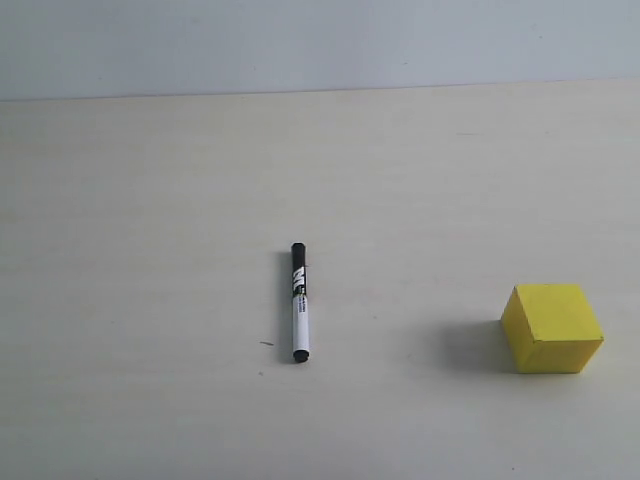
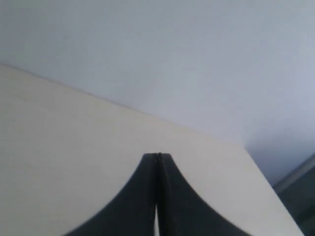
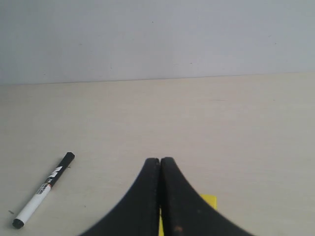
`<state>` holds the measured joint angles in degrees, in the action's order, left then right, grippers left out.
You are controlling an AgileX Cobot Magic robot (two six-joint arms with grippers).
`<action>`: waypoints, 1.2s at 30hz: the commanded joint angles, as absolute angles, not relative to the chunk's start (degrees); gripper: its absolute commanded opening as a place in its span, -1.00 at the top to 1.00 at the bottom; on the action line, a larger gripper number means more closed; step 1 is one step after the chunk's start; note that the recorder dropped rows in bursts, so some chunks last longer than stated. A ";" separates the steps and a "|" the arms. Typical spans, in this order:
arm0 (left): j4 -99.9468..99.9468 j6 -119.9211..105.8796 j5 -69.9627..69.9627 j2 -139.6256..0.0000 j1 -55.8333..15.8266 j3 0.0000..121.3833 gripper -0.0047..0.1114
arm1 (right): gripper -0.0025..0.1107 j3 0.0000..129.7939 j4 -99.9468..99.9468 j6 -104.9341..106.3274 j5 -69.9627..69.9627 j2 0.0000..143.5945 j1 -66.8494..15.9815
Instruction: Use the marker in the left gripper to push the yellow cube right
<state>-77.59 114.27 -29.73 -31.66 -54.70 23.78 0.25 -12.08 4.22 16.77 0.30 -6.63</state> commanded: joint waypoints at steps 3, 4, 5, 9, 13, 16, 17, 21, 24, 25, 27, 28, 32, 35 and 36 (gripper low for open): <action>-77.72 111.45 -13.23 -10.70 -26.01 11.35 0.92 | 0.96 0.00 -11.89 4.43 16.38 0.00 -6.70; -77.72 111.45 -12.31 -7.92 -23.04 9.47 0.92 | 0.96 0.00 -11.89 4.43 16.38 0.00 -6.70; -77.72 111.45 -11.61 -5.89 -20.98 8.07 0.92 | 0.96 0.00 -11.89 4.43 16.38 0.00 -6.70; -77.72 111.45 -6.80 0.00 -14.32 1.95 0.92 | 0.96 0.00 -11.89 4.43 16.38 0.00 -6.70; -81.44 111.35 -6.31 0.00 -13.62 0.00 0.92 | 0.96 0.00 -12.00 4.43 16.38 0.00 -6.70; -80.18 113.35 -5.60 0.00 -13.62 0.00 0.92 | 0.96 0.00 -12.00 4.43 16.38 0.00 -6.70; -78.30 117.08 -5.78 0.00 -13.62 0.00 0.92 | 0.96 0.00 -12.00 4.43 16.38 0.00 -6.70; -66.20 119.35 -4.85 0.00 -13.62 0.00 0.92 | 0.96 0.00 -12.00 4.43 16.38 0.00 -6.70; -50.68 94.92 -3.84 0.00 -13.62 0.00 0.92 | 0.96 0.00 -12.00 4.43 16.38 0.00 -6.70; -44.54 84.95 -3.71 0.00 -13.62 0.00 0.92 | 0.96 0.00 -12.00 4.43 16.38 0.00 -6.70; -27.57 59.22 -3.71 0.00 -13.32 0.00 0.92 | 0.96 0.00 -12.00 4.43 16.38 0.00 -6.70; -20.72 46.23 -3.71 0.00 -13.03 0.00 0.92 | 0.96 0.00 -12.00 4.43 16.38 0.00 -6.70; 1.23 10.35 -8.38 0.00 -11.96 0.00 0.92 | 0.96 0.00 -12.00 4.43 16.38 0.00 -6.70; 0.68 7.88 -12.43 0.00 -11.82 0.00 0.92 | 0.96 0.00 -12.00 4.43 16.38 0.00 -6.70; 0.44 7.88 -13.07 0.00 -11.82 0.00 0.92 | 0.96 0.00 -12.00 4.43 16.38 0.00 -6.70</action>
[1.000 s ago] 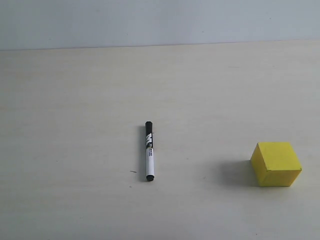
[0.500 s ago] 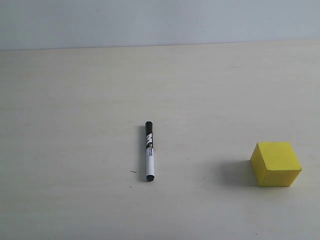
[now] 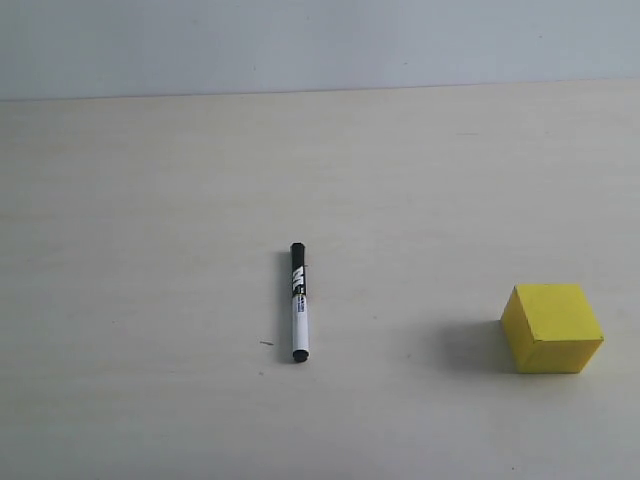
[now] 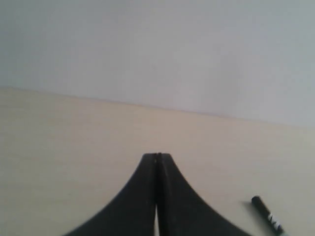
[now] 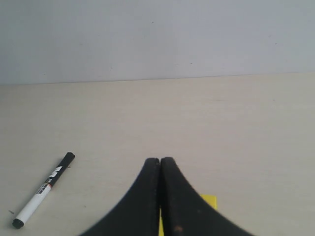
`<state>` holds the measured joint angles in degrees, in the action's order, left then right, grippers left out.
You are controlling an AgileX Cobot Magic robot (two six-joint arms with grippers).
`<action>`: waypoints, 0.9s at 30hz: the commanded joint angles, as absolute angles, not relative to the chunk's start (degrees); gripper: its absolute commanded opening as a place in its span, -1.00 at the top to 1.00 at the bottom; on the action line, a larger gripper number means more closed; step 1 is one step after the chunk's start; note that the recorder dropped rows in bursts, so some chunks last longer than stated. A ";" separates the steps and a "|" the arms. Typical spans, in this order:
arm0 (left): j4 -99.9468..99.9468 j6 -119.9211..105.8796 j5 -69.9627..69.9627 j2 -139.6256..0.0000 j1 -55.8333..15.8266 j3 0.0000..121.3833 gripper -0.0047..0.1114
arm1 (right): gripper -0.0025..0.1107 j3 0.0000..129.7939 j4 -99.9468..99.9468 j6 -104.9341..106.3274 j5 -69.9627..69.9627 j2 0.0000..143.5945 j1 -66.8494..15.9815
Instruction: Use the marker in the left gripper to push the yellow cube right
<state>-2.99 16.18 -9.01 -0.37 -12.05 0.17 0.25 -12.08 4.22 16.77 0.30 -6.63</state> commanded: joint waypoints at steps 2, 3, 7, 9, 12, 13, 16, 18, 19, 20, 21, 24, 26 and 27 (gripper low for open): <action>0.00 7.71 -13.22 0.00 -11.82 0.00 0.92 | 0.96 0.00 -12.00 4.43 16.38 0.00 -6.70; 0.00 7.58 -12.49 0.00 -11.82 0.00 0.92 | 0.96 0.00 -12.00 4.43 16.38 0.00 -6.70; 0.47 7.69 -7.07 0.00 -11.82 0.00 0.92 | 0.96 0.00 -12.00 4.43 16.38 0.00 -6.70; 0.61 7.76 -5.84 0.00 -11.82 0.00 0.92 | 0.96 0.00 -12.00 4.43 16.38 0.00 -6.70; 0.61 7.76 -5.84 0.00 -11.82 0.00 0.92 | 0.96 0.00 -12.00 4.43 16.38 0.00 -6.70; 0.61 7.76 -5.86 0.00 -11.82 0.00 0.92 | 0.96 0.00 -12.00 4.43 16.38 0.00 -6.70; 0.61 7.76 -5.86 0.00 -11.82 0.00 0.92 | 0.96 0.00 -12.00 4.43 16.38 0.00 -6.70; 0.61 7.76 -5.86 0.00 -11.82 0.00 0.92 | 0.96 0.00 -12.00 4.43 16.38 0.00 -6.70; 0.61 7.76 -5.86 0.00 -11.82 0.00 0.92 | 0.96 0.00 -12.00 4.43 16.38 0.00 -6.70; 0.61 7.76 -5.86 0.00 -11.82 0.00 0.92 | 0.96 0.00 -12.00 4.43 16.38 0.00 -6.70; 0.61 7.76 -5.86 0.00 -11.82 0.00 0.92 | 0.96 0.00 -12.00 4.43 16.38 0.00 -6.70; 0.61 7.76 -5.86 0.00 -11.82 0.00 0.92 | 0.96 0.00 -12.00 4.43 16.38 0.00 -6.70; 0.61 7.76 -5.86 0.00 -11.82 0.00 0.92 | 0.96 0.00 -12.00 4.43 16.38 0.00 -6.70; 0.61 7.76 -5.86 0.00 -11.82 0.00 0.92 | 0.96 0.00 -12.00 4.43 16.38 0.00 -6.70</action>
